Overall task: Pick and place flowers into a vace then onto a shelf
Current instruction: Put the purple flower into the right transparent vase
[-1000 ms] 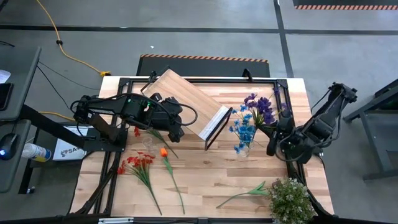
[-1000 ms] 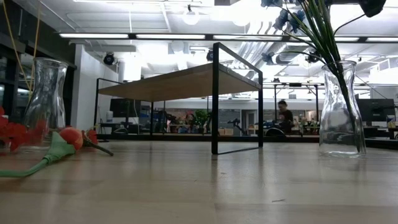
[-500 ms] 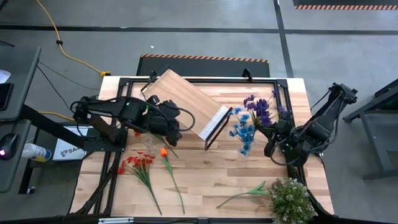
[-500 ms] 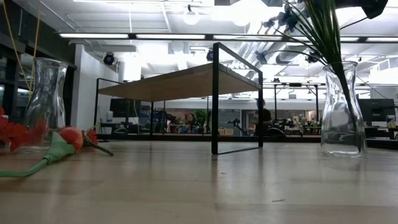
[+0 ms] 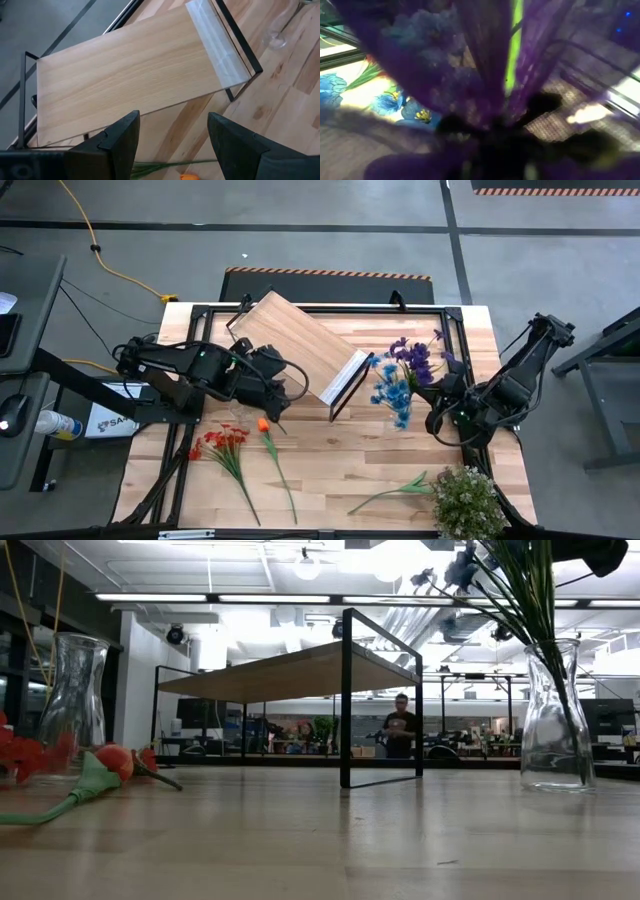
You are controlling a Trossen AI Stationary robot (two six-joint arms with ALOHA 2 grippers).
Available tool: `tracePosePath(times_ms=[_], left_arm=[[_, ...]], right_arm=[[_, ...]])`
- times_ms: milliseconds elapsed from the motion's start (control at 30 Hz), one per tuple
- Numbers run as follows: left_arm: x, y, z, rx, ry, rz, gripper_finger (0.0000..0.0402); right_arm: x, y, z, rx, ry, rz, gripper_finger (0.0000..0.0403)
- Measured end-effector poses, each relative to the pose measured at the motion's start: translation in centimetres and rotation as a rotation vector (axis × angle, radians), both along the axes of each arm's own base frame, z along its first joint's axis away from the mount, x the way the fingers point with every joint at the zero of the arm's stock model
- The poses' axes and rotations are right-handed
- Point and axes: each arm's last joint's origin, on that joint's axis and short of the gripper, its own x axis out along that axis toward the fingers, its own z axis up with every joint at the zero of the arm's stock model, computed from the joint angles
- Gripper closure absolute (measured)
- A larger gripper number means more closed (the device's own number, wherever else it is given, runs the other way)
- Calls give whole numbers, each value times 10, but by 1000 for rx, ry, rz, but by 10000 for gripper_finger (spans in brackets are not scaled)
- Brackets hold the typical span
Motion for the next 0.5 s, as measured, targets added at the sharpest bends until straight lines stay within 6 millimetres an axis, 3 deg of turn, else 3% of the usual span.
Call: tracePosePath(times_ms=[500], left_arm=[[0, 0, 0, 1, -3, 4, 135]], right_arm=[[0, 2, -2, 91, 23, 15, 403]])
